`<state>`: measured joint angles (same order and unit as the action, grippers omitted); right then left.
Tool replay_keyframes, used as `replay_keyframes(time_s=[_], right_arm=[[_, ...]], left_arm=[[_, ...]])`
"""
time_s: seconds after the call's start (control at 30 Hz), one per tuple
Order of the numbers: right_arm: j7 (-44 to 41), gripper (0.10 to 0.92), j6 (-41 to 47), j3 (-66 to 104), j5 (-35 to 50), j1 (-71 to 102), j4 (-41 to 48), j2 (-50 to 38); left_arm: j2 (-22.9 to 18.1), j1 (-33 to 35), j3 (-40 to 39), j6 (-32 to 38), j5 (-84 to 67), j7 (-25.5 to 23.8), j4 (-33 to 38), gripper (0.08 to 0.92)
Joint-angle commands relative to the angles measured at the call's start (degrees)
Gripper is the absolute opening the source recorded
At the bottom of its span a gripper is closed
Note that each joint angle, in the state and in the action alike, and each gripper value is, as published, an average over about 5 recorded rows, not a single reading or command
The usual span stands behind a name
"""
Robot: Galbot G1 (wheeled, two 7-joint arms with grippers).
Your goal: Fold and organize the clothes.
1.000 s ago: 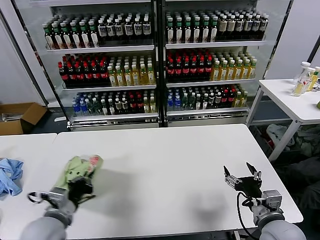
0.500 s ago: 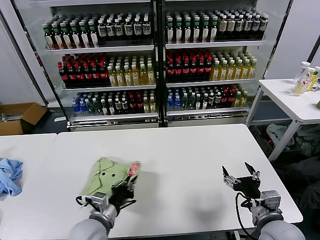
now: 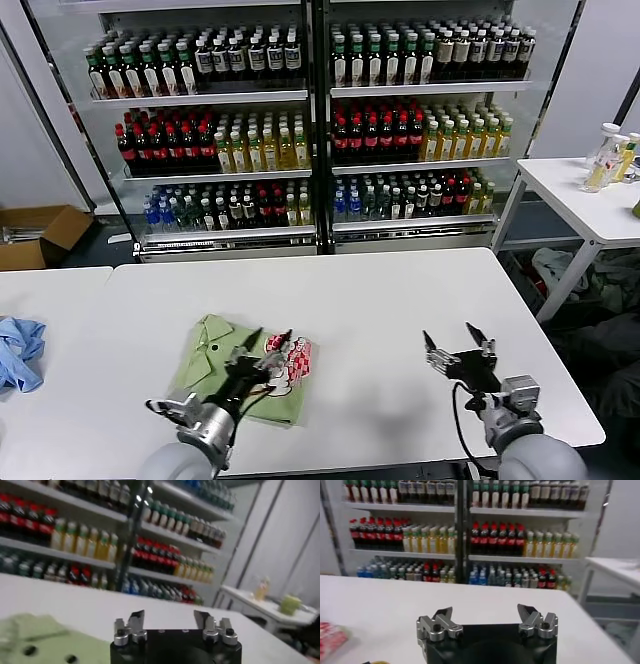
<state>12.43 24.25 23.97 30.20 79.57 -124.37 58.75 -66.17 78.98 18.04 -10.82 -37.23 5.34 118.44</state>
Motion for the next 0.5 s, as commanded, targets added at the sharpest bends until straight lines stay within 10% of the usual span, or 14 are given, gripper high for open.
replay_keyframes(time_s=[0.03,0.5], right_arm=[[1.91,0.823,0.23,-22.24,3.38,-13.38,7.21,7.34],[11.21,0.823,-0.18,-36.60,6.46,-25.49,23.58,19.07]], left_arm=[[2.80,7.79,17.17,9.83,-1.22,3.75,-0.57,0.713],[2.11,9.86,21.87,9.79,-1.22,5.59,-2.09,0.823]])
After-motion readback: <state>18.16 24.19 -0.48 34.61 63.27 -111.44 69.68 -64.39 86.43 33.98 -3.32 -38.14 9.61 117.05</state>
